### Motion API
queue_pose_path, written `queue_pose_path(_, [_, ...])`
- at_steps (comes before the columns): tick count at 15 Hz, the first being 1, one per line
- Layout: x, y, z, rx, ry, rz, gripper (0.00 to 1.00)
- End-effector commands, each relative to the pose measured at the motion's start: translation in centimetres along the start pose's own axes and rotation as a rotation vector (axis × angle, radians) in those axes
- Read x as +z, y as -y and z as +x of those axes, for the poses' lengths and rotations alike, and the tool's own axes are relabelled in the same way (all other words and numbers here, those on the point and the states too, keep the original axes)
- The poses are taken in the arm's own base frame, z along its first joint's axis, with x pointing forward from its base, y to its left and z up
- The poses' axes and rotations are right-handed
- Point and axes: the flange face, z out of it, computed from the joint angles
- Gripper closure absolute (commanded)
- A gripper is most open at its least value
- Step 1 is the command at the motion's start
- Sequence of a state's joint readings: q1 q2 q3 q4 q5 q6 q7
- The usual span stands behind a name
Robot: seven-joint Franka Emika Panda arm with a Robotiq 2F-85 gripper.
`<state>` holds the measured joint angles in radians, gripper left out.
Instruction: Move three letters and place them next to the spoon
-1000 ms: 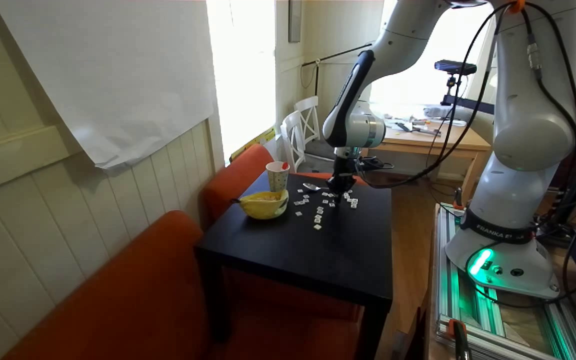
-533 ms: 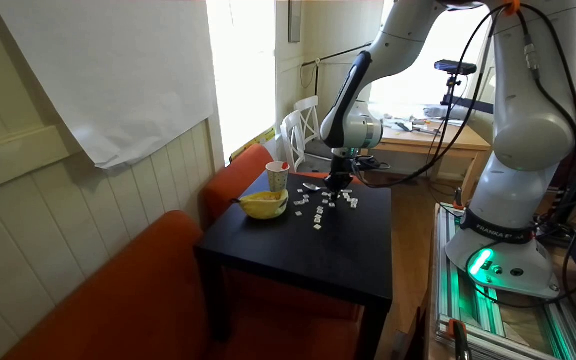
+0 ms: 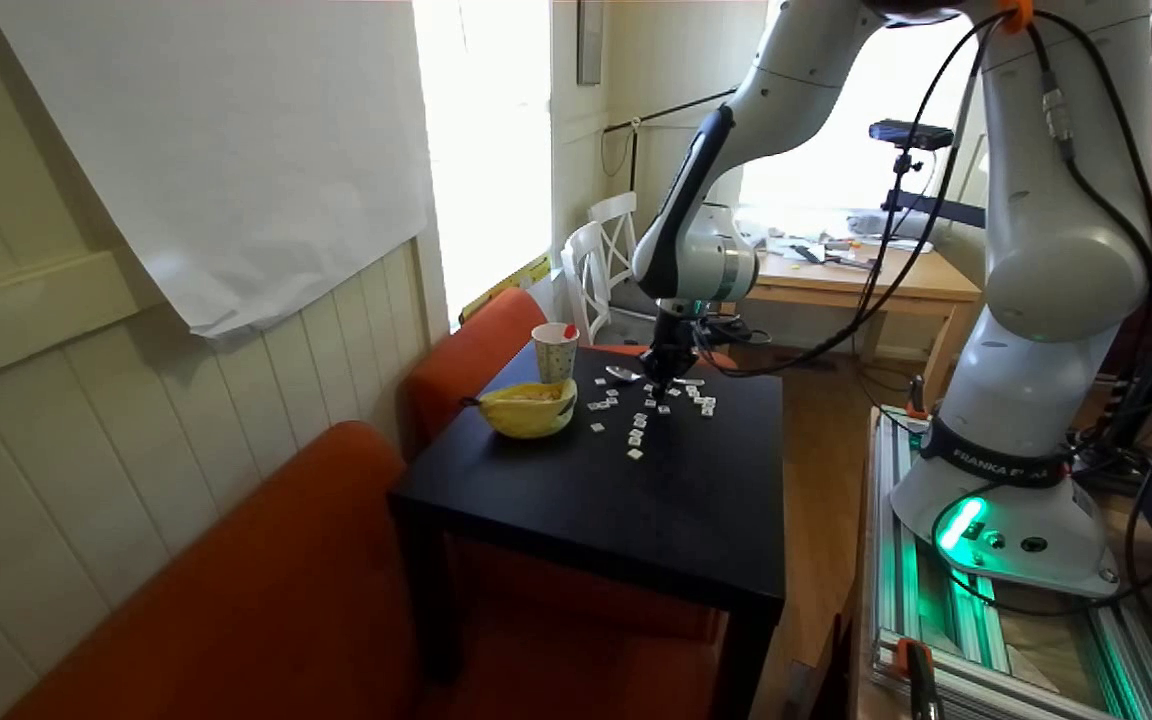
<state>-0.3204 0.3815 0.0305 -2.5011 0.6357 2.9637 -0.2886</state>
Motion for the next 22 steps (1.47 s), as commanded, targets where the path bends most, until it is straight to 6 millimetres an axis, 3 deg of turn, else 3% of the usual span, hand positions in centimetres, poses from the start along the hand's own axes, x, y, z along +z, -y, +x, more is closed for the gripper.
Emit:
queue_pose_path(1, [1.8,0.0,0.4,0.049,-0.026,-0.003,0.99])
queue_pose_path(7, [1.3,0.2,0.5,0.064,-0.051,0.002,0.99])
queue_pose_path(16, [-9.1,0.5,0.1,0.141,-0.217,0.116,0.99])
queue_pose_path(19, [-10.8,-1.0,-1.4,0.131,-0.236,0.074,0.98])
queue_pose_path(20, [-11.3,-1.3,-2.0,0.117,-0.237,0.065,0.73])
queue_pose_path(22, [-11.9,-2.1,-3.3,0.091,-0.23,0.052,0.68])
